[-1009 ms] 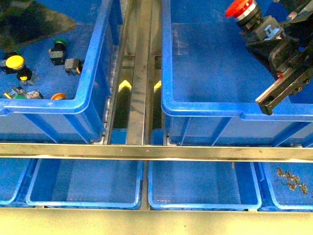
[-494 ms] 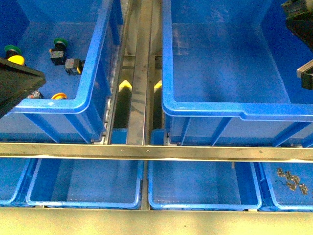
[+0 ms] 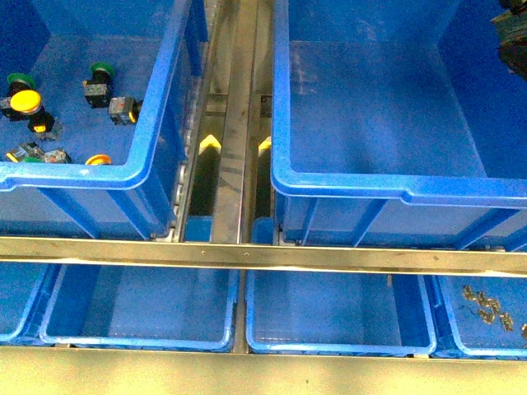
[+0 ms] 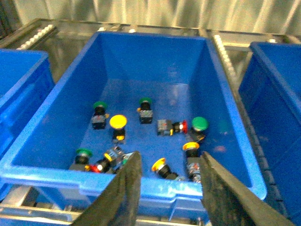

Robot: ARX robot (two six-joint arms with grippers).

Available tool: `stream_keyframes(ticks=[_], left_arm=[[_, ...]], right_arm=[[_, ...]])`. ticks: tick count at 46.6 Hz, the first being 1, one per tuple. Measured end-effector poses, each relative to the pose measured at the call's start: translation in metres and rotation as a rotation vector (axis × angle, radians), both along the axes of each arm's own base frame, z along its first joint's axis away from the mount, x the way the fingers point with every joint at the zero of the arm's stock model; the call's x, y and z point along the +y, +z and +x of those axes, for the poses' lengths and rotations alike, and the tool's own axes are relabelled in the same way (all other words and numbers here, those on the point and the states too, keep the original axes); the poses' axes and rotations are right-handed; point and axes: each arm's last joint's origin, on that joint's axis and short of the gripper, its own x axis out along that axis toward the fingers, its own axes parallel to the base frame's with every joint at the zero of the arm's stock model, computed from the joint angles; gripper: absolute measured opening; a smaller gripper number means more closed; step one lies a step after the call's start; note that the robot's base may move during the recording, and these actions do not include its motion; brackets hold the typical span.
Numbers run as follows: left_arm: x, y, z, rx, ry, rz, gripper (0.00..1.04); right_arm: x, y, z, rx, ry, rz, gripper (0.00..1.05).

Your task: Pick red and yellow buttons and place in box

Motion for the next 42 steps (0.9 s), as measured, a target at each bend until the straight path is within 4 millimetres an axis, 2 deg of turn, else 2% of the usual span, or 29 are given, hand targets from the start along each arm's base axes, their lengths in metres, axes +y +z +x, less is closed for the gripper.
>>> stream_keyframes(ticks=[4, 11, 24, 42], left_arm=[[0.006, -0.003, -0.011, 0.021, 0.037, 0.005, 0.23], [0.006, 0.005, -0.020, -0.018, 0.023, 0.009, 0.02], [0.006, 0.008, -0.029, -0.026, 0.021, 0.014, 0.03], [0.006, 0.010, -0.041, -0.035, 0.021, 0.014, 0.03]], right_arm=[[0.001, 0.001, -0.002, -0.001, 0.019, 0.004, 0.26], [0.000, 0.000, -0.002, 0.006, 0.007, 0.002, 0.26], [-0.002, 0.003, -0.005, -0.004, -0.008, 0.014, 0.26], [-0.002, -0.002, -0.010, 0.012, -0.032, 0.013, 0.26]])
